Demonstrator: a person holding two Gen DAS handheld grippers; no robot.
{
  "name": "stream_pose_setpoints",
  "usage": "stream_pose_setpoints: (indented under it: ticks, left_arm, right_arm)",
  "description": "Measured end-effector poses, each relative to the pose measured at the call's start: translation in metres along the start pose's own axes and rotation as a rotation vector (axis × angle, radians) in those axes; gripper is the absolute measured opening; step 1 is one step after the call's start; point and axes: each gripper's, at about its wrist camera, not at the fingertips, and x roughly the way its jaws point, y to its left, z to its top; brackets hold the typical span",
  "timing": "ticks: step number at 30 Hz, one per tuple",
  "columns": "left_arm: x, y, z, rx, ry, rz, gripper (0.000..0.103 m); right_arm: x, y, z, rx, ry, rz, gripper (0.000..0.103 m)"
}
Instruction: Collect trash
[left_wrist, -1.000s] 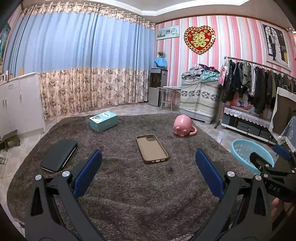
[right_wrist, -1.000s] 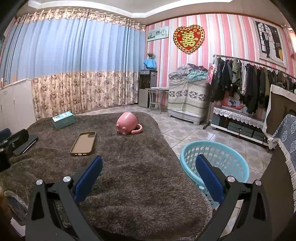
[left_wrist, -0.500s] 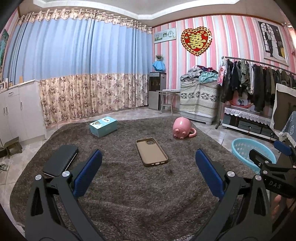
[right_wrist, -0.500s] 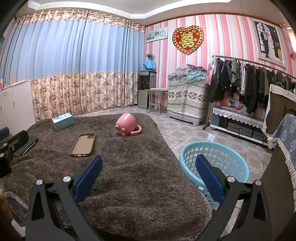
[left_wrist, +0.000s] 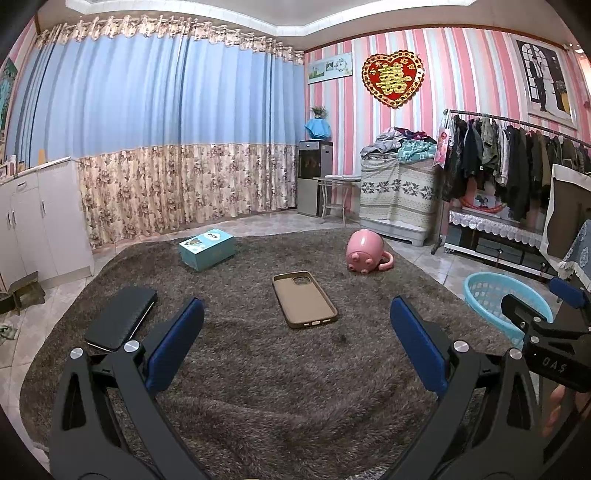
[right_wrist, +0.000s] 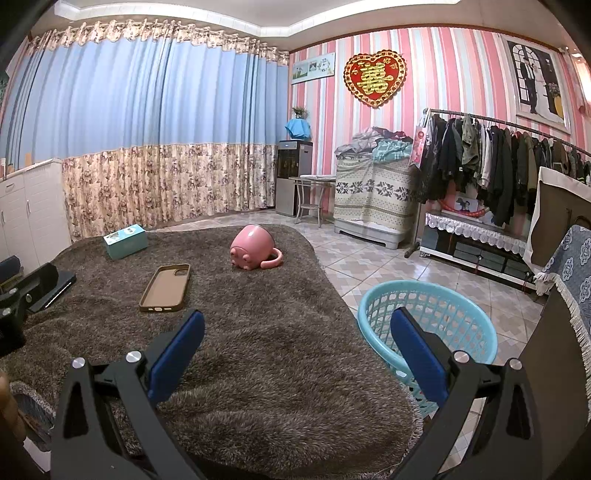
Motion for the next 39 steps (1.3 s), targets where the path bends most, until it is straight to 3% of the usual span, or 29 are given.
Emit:
stream_pose_setpoints:
  ticks: [39]
  left_arm:
    - [0.0046,0.0069,-0.0008,0.003,-0.002,0.004,0.098]
  right_arm:
    - [0.0001,0.0,0.0,-0.001,-0.001,-0.002,0.098]
